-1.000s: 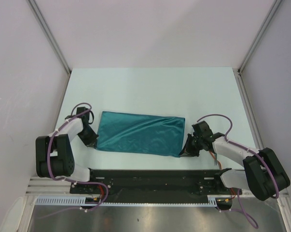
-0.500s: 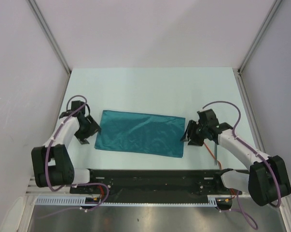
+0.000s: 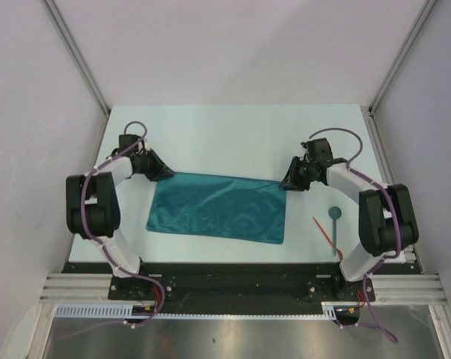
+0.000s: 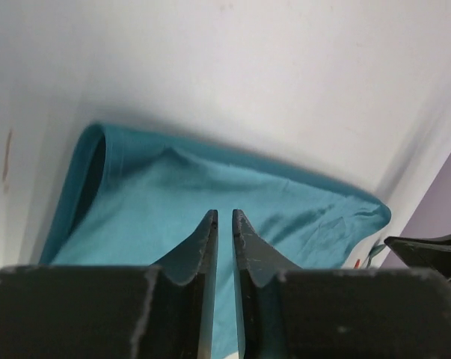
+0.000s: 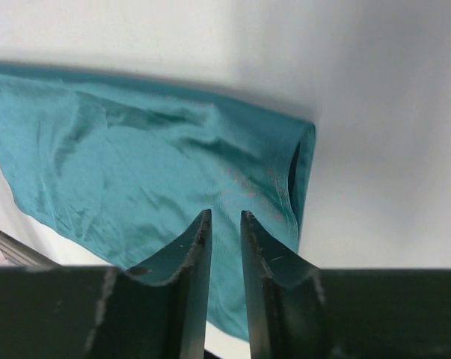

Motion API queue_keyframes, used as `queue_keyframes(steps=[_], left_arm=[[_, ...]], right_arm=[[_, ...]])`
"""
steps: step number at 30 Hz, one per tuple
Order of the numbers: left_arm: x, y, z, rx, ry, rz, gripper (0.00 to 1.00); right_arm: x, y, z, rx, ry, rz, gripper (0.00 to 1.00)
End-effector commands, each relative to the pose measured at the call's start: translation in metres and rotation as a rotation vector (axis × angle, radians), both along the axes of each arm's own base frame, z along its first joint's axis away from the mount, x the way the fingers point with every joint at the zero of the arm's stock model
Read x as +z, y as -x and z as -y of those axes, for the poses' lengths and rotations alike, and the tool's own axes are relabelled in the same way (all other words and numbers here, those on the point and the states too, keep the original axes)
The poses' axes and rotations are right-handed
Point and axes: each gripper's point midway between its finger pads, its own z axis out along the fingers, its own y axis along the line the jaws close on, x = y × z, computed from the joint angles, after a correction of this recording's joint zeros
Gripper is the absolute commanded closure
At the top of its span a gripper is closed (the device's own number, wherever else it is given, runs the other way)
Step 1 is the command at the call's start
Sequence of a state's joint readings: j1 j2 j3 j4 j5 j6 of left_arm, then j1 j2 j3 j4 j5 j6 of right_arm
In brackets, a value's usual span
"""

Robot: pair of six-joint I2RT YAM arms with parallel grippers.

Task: Fold the napkin into a case and place the utensils inside
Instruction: Pick up the rectangle-folded napkin from the center of the board.

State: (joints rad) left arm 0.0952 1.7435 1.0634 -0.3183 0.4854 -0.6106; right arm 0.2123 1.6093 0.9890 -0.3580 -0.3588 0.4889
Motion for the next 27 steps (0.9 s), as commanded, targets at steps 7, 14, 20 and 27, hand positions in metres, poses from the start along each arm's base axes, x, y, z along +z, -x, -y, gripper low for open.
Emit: queue_keyframes(steps=[7,14,20,27], left_arm=[[-0.028,-0.05,-0.019,0.023,-0.066,0.001,0.85],[-0.024,-0.056,-0.035,0.004,-0.129,-0.007,0.74],[0.02,-0.059,-0.014,-0.013,-0.058,0.114,0.61],[-0.015,-0.065,-0.023,0.034,-0.058,0.024,0.74]], right_arm=[[-0.032,-0.054,0.007,0.001,-0.022,0.038,0.78],[-0.021,-0.05,0.014,0.029,-0.008,0.058,0.77],[0.023,-0.059,-0.017,0.055,-0.064,0.151,0.68],[0.003,-0.073,-0.059,0.11,-0.17,0.097,0.67]])
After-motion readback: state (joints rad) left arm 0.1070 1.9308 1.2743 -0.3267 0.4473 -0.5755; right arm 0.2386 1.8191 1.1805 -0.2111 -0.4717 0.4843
